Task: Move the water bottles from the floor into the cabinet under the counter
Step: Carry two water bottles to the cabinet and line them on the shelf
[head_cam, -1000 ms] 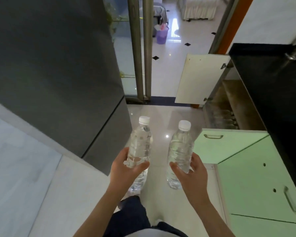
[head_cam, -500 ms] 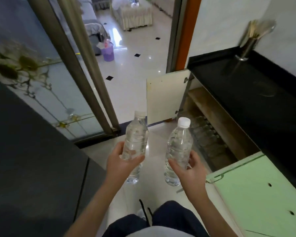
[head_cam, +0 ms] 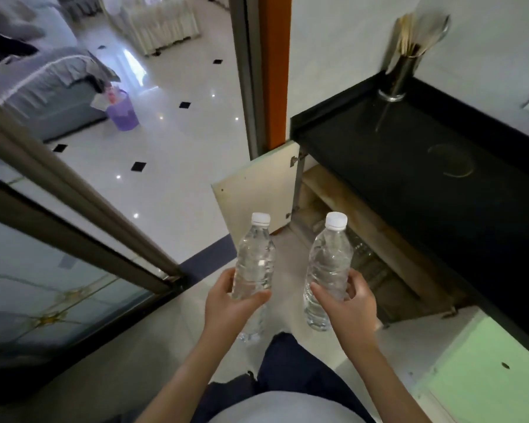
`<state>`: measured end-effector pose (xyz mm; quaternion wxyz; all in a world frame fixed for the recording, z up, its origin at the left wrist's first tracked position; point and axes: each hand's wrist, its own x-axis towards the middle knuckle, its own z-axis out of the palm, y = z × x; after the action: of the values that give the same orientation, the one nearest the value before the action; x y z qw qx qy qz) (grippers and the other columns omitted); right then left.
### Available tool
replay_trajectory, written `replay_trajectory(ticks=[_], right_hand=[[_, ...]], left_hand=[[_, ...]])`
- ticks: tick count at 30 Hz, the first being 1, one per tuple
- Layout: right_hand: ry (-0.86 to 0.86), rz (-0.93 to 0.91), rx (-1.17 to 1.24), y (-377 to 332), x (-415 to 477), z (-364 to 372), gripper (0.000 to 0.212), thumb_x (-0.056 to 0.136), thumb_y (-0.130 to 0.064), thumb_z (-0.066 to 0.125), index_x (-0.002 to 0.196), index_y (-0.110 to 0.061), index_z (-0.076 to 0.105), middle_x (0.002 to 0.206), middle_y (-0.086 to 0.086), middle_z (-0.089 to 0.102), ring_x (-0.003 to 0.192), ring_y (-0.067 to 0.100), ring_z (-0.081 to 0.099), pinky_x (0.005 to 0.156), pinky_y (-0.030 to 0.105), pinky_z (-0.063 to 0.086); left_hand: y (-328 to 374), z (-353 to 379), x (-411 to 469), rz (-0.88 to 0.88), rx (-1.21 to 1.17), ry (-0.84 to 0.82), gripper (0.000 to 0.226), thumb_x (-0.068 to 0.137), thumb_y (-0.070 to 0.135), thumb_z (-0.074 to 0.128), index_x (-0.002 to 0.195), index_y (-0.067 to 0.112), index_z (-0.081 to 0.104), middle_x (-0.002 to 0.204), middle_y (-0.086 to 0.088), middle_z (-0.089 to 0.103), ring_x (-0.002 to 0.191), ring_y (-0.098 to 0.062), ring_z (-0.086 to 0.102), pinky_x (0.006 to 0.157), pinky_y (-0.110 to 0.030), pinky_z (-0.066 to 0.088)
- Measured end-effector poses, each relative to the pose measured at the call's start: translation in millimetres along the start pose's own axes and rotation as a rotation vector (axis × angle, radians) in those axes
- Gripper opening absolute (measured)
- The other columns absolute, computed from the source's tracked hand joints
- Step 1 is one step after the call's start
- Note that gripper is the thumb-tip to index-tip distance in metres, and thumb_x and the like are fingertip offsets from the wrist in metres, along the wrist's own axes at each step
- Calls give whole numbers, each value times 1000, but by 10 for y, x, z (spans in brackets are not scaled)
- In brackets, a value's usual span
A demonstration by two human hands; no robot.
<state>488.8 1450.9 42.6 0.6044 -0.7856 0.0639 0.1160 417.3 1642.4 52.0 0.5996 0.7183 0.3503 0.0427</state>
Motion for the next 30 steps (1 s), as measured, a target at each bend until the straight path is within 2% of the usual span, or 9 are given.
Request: replay_trajectory(ticks=[5,8,12,16,19,21,24,27,30], right_hand=[[99,-26,-2,-309,711,39,47,74,-22,87,110,-28,59,95,-11,69,81,-7,66,65,12,54],[186,13,13,-371,988,43,51,72,-28,88,115,-24,61,98,-10,71,86,3,70,78,28,59],[317,86,24,-277,1264,103,52,70,-28,89,114,-21,61,98,-6,72,88,11,71,79,39,60],[442,183,30,5,1472,254,48,72,-27,88,110,-25,58,97,-7,70,87,10,69,76,35,59],[529,253,21,236,1649,388,45,73,-24,87,108,-23,60,92,-13,68,81,0,66,67,17,52],[570,292,19,371,1780,456,42,72,-23,87,104,-27,60,89,-16,67,79,-7,64,62,10,47],[602,366,18,594,1977,538,41,72,-24,87,103,-29,61,86,-18,67,78,-12,62,62,16,45],[600,402,5,912,2173,600,48,71,-30,87,110,-28,61,89,-19,68,78,-11,62,63,15,46],[587,420,8,1412,2420,698,52,70,-26,88,115,-25,61,97,-15,68,84,-5,64,70,25,54]], left_hand=[[591,157,857,74,48,-88,40,68,16,88,99,27,66,91,6,72,82,-8,70,73,-26,55],[829,306,1277,86,93,-153,43,67,21,88,103,27,65,91,8,73,82,-7,71,75,-31,56],[927,561,1779,91,180,-277,38,67,21,88,95,29,63,83,12,72,72,0,68,65,-21,51],[770,841,2298,59,292,-450,36,67,22,88,92,29,63,83,7,72,72,-4,69,64,-21,49],[576,1048,2671,26,367,-566,35,67,21,88,92,26,64,82,5,73,74,-12,71,68,-30,55],[480,1194,2855,13,416,-615,35,68,23,87,93,26,63,80,8,73,71,-6,70,67,-27,54],[330,1432,3110,-5,465,-653,34,69,26,86,92,28,61,77,10,72,68,0,68,63,-19,49],[72,1684,3321,-24,496,-672,36,69,26,87,94,27,61,78,8,72,66,4,67,56,-9,46],[-359,1976,3560,-56,493,-682,38,69,24,86,99,24,63,83,5,72,69,1,68,54,-9,47]])
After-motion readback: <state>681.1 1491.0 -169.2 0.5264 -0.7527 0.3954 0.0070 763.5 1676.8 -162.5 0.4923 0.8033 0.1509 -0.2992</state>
